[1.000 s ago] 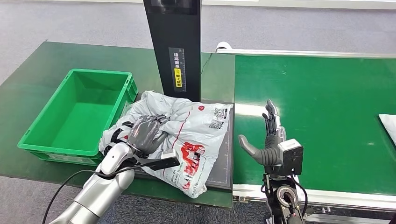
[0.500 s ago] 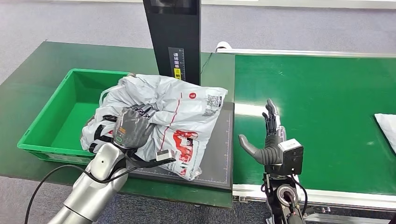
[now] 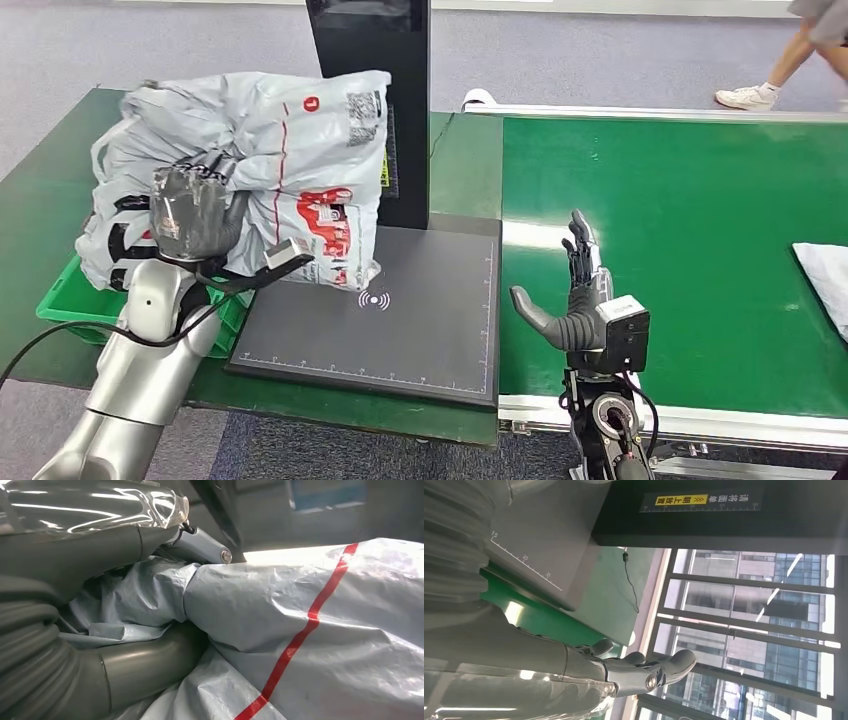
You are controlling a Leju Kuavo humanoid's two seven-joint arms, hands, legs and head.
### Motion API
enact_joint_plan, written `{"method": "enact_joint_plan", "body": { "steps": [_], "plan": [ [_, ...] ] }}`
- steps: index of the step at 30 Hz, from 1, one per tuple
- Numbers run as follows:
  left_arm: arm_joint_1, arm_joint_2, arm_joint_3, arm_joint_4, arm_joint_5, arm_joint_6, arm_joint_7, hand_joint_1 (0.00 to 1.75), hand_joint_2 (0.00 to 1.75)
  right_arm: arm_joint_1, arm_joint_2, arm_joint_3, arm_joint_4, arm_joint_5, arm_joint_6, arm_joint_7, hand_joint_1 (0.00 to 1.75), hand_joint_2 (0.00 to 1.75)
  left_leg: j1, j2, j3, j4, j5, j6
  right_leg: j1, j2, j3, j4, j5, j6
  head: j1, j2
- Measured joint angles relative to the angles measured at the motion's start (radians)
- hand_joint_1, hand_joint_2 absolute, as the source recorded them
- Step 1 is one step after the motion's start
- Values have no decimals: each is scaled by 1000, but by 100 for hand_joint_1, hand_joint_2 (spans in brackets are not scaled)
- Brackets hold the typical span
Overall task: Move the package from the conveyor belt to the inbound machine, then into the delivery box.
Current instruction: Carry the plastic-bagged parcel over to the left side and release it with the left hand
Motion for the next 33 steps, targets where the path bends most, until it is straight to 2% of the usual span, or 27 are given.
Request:
{"method": "enact_joint_plan", "body": {
  "steps": [7,15,26,33],
  "plan": [
    [-57,0,98,23,-43,-63,79,175,175,14,1,-1,0,17,-10,0,0,175,0,0,0,0,0,0,0,0,-1,0,0,0,0,0],
    [-203,5,195,199,-53,-185,201,175,175,39,6,-14,-15,30,-19,2,0,175,0,0,0,0,1,-1,0,0,-1,0,0,0,0,0],
    [-377,36,226,447,-80,-342,309,175,175,43,10,-26,-18,39,-17,8,0,175,0,0,-1,0,1,-1,0,0,-1,0,0,0,0,0],
    [-446,47,240,582,-66,-442,353,175,175,44,10,-28,-18,44,-15,8,0,175,0,0,-2,0,1,-1,0,0,-2,0,0,0,0,0]
  ]
}}
